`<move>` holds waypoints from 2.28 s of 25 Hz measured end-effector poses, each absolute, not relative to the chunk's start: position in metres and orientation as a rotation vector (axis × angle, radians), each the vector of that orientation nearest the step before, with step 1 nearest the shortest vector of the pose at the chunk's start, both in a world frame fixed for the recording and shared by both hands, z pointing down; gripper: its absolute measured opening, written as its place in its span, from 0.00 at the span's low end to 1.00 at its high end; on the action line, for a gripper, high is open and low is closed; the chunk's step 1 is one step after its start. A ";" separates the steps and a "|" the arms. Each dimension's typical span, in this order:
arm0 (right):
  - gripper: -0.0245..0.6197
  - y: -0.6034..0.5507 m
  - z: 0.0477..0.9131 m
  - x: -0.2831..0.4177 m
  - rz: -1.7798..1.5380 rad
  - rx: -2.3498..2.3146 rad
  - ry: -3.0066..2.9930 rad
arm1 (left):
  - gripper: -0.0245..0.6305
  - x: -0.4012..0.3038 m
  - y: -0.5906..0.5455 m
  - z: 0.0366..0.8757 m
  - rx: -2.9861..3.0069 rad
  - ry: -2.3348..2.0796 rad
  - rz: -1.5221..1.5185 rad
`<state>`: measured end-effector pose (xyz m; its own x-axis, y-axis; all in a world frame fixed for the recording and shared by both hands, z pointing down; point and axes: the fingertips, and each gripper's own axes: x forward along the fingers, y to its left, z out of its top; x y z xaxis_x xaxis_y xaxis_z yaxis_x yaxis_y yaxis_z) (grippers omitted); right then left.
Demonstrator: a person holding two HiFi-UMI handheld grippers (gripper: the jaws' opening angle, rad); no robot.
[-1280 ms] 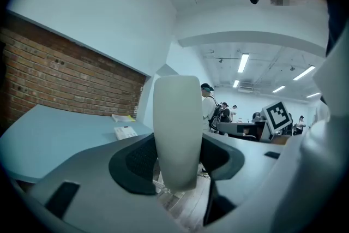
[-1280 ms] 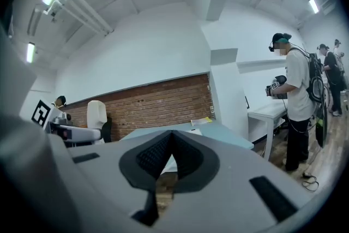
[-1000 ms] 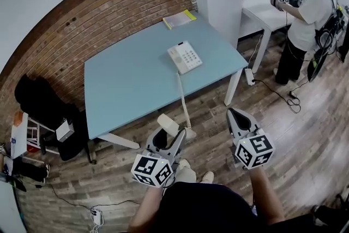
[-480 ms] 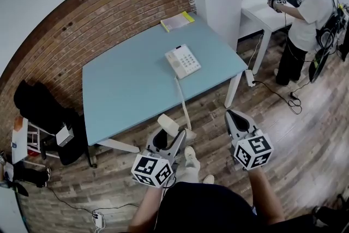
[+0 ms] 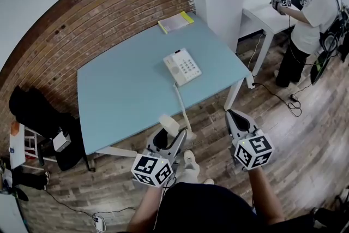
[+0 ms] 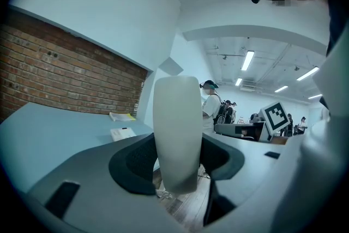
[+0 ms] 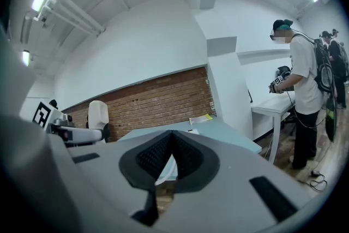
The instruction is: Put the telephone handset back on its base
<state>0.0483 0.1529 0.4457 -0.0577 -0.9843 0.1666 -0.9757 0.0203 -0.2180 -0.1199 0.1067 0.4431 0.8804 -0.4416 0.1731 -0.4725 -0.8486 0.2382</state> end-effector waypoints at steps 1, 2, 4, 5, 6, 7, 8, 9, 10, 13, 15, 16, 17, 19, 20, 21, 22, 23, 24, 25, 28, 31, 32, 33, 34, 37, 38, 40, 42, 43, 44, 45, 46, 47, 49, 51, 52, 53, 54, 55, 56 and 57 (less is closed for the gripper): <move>0.06 0.147 0.447 0.051 -0.431 -2.137 2.220 | 0.40 -0.117 0.101 0.444 2.775 -0.684 0.163; 0.06 0.141 0.448 0.054 -0.433 -2.140 2.220 | 0.40 -0.114 0.094 0.445 2.773 -0.680 0.163; 0.06 0.129 0.449 0.058 -0.438 -2.144 2.217 | 0.40 -0.109 0.082 0.447 2.770 -0.674 0.163; 0.06 0.123 0.449 0.060 -0.441 -2.146 2.215 | 0.40 -0.107 0.076 0.447 2.769 -0.671 0.163; 0.06 0.117 0.449 0.062 -0.444 -2.148 2.212 | 0.40 -0.105 0.069 0.447 2.767 -0.668 0.162; 0.06 0.111 0.449 0.064 -0.448 -2.149 2.210 | 0.40 -0.103 0.063 0.447 2.765 -0.664 0.163; 0.06 0.104 0.448 0.065 -0.453 -2.151 2.209 | 0.40 -0.102 0.057 0.447 2.762 -0.659 0.163; 0.06 0.098 0.447 0.067 -0.457 -2.154 2.208 | 0.40 -0.100 0.050 0.447 2.759 -0.654 0.164; 0.06 0.093 0.446 0.068 -0.460 -2.157 2.206 | 0.40 -0.099 0.044 0.447 2.755 -0.650 0.164; 0.06 0.076 0.444 0.072 -0.465 -2.170 2.199 | 0.40 -0.094 0.026 0.447 2.748 -0.637 0.159; 0.06 0.065 0.443 0.074 -0.470 -2.178 2.192 | 0.40 -0.092 0.015 0.446 2.745 -0.623 0.156; 0.06 0.059 0.442 0.074 -0.474 -2.181 2.189 | 0.40 -0.091 0.009 0.446 2.743 -0.617 0.156; 0.06 0.054 0.443 0.074 -0.478 -2.185 2.188 | 0.40 -0.090 0.003 0.446 2.742 -0.611 0.156; 0.06 0.042 0.443 0.075 -0.485 -2.191 2.184 | 0.40 -0.088 -0.009 0.447 2.739 -0.599 0.155; 0.06 0.037 0.443 0.075 -0.488 -2.194 2.181 | 0.40 -0.087 -0.015 0.447 2.739 -0.594 0.154; 0.06 0.032 0.443 0.075 -0.491 -2.196 2.177 | 0.40 -0.087 -0.020 0.447 2.738 -0.588 0.154; 0.06 0.027 0.443 0.075 -0.495 -2.198 2.173 | 0.40 -0.086 -0.024 0.447 2.736 -0.582 0.153; 0.06 0.023 0.442 0.075 -0.498 -2.199 2.171 | 0.40 -0.086 -0.029 0.447 2.735 -0.576 0.152; 0.06 0.019 0.442 0.075 -0.499 -2.199 2.170 | 0.40 -0.085 -0.033 0.447 2.735 -0.571 0.152; 0.06 0.015 0.441 0.075 -0.499 -2.199 2.171 | 0.40 -0.084 -0.038 0.447 2.736 -0.565 0.152; 0.06 0.002 0.440 0.076 -0.491 -2.207 2.174 | 0.40 -0.080 -0.050 0.448 2.739 -0.545 0.154; 0.06 -0.010 0.438 0.078 -0.483 -2.212 2.164 | 0.40 -0.080 -0.060 0.450 2.740 -0.530 0.156; 0.06 -0.014 0.437 0.077 -0.481 -2.212 2.160 | 0.40 -0.080 -0.063 0.450 2.741 -0.524 0.157; 0.06 -0.018 0.437 0.076 -0.479 -2.213 2.157 | 0.40 -0.081 -0.066 0.450 2.742 -0.520 0.157; 0.06 -0.023 0.436 0.075 -0.477 -2.213 2.156 | 0.40 -0.081 -0.070 0.451 2.744 -0.515 0.158; 0.06 -0.033 0.435 0.073 -0.473 -2.214 2.155 | 0.40 -0.079 -0.079 0.451 2.751 -0.495 0.167; 0.06 -0.036 0.434 0.073 -0.469 -2.216 2.155 | 0.40 -0.079 -0.082 0.452 2.753 -0.487 0.170; 0.06 -0.043 0.431 0.072 -0.455 -2.221 2.155 | 0.40 -0.078 -0.088 0.453 2.754 -0.477 0.174; 0.06 -0.049 0.428 0.070 -0.446 -2.219 2.157 | 0.40 -0.078 -0.094 0.454 2.749 -0.467 0.169; 0.06 -0.052 0.427 0.070 -0.445 -2.219 2.157 | 0.40 -0.078 -0.096 0.454 2.746 -0.460 0.164; 0.06 -0.054 0.428 0.071 -0.447 -2.220 2.154 | 0.40 -0.078 -0.098 0.455 2.744 -0.454 0.163; 0.06 -0.056 0.428 0.071 -0.451 -2.222 2.150 | 0.40 -0.077 -0.100 0.456 2.744 -0.449 0.166; 0.06 -0.059 0.430 0.071 -0.456 -2.223 2.144 | 0.40 -0.077 -0.102 0.458 2.743 -0.446 0.172; 0.06 -0.061 0.431 0.071 -0.460 -2.225 2.140 | 0.40 -0.077 -0.104 0.461 2.742 -0.444 0.176; 0.06 -0.068 0.433 0.071 -0.465 -2.230 2.134 | 0.40 -0.078 -0.109 0.464 2.736 -0.441 0.176; 0.06 -0.075 0.433 0.071 -0.463 -2.234 2.135 | 0.40 -0.080 -0.115 0.467 2.725 -0.442 0.172; 0.06 -0.078 0.433 0.071 -0.464 -2.235 2.140 | 0.40 -0.080 -0.118 0.468 2.720 -0.443 0.172; 0.06 -0.080 0.434 0.070 -0.465 -2.236 2.147 | 0.40 -0.081 -0.121 0.469 2.716 -0.445 0.173; 0.06 -0.082 0.433 0.070 -0.466 -2.236 2.153 | 0.40 -0.080 -0.123 0.469 2.714 -0.446 0.174; 0.06 -0.084 0.433 0.070 -0.463 -2.235 2.155 | 0.40 -0.080 -0.125 0.469 2.714 -0.447 0.174; 0.06 -0.086 0.431 0.071 -0.456 -2.232 2.152 | 0.40 -0.080 -0.127 0.469 2.715 -0.445 0.172; 0.06 -0.087 0.428 0.072 -0.447 -2.228 2.144 | 0.40 -0.080 -0.128 0.468 2.716 -0.444 0.170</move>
